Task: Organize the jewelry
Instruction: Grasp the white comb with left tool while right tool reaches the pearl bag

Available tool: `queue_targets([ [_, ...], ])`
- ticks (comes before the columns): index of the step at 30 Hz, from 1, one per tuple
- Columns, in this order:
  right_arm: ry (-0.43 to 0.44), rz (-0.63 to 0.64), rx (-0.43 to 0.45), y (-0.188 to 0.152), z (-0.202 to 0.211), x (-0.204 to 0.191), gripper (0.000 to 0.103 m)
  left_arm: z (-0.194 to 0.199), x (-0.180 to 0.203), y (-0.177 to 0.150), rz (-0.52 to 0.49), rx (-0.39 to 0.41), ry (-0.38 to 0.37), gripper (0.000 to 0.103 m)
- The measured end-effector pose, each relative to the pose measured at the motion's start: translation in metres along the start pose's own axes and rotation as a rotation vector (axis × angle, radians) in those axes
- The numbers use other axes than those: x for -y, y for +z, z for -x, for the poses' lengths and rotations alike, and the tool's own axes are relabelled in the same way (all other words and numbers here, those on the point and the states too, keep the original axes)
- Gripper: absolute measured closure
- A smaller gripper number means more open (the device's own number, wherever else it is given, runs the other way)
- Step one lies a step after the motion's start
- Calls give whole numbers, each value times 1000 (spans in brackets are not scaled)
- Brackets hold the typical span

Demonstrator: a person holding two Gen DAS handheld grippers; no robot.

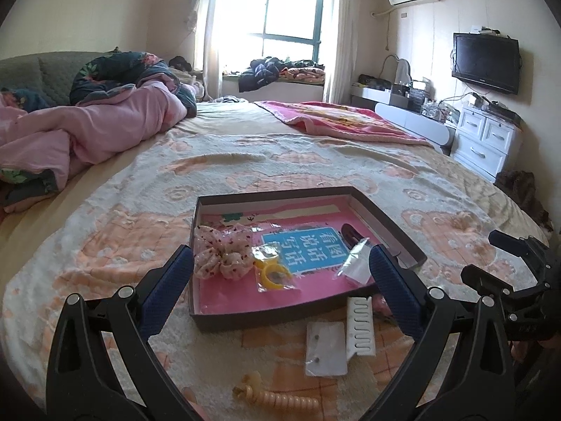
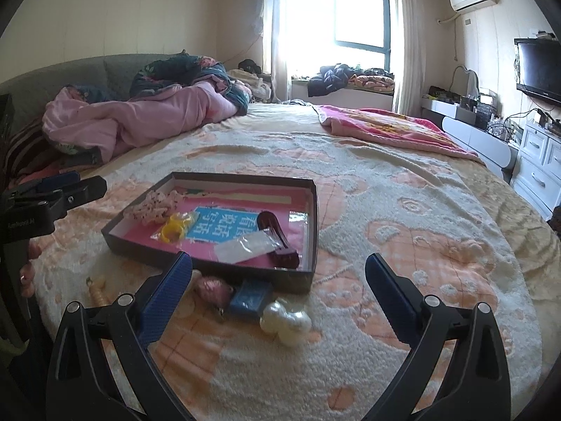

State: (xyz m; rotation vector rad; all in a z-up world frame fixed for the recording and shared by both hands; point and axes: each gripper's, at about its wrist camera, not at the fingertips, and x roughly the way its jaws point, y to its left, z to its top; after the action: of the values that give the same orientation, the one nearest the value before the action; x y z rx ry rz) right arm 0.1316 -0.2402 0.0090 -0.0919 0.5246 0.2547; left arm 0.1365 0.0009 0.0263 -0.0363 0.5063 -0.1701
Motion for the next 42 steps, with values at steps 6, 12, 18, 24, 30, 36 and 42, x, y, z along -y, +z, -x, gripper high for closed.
queue_targets([
  [6,-2,9,-20,-9,4,1,7,0,10,-10,-20,-26,-28,11],
  [12,-7,2,-47,-19,5,3,7,-3,20,-17,-46,-53,-60,12],
  [18,-13,-12,-75,-26,1,8,7,-9,30,-26,-69,-89,-97,12],
  [24,-18,-25,-97,-33,-5,12,7,-17,39,-35,-98,-124,-125,17],
  [30,-25,-24,-113,-38,-12,15,7,-26,44,-42,-107,-171,-149,25],
  [36,-32,-31,-126,-42,-19,20,7,-33,51,-49,-130,-200,-167,31],
  [42,-32,-52,-165,-47,-33,27,7,-47,55,-57,-135,-245,-186,44],
])
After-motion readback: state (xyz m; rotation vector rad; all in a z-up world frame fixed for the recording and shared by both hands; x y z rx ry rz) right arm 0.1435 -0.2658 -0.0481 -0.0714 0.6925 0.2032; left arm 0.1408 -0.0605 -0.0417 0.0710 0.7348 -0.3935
